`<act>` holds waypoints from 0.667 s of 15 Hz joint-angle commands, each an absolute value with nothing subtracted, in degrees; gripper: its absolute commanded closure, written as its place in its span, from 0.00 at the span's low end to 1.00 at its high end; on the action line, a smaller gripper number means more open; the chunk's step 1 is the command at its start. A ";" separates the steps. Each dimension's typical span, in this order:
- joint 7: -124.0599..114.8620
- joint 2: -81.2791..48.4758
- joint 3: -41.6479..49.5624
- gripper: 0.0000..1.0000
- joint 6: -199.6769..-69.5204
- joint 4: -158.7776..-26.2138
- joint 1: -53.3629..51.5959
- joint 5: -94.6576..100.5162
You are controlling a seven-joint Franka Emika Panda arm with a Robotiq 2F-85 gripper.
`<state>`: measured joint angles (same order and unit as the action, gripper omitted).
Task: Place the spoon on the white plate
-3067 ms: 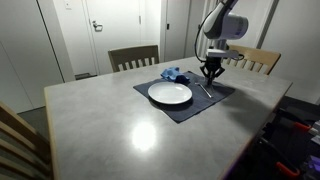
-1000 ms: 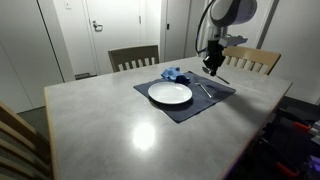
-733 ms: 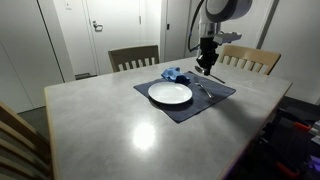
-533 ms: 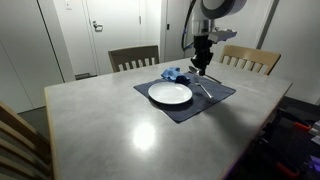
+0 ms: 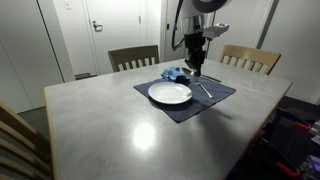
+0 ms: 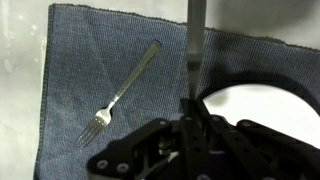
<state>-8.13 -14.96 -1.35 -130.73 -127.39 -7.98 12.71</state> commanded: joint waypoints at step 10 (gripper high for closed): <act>-3.07 -24.76 -3.47 0.98 -128.23 -119.45 -10.30 17.52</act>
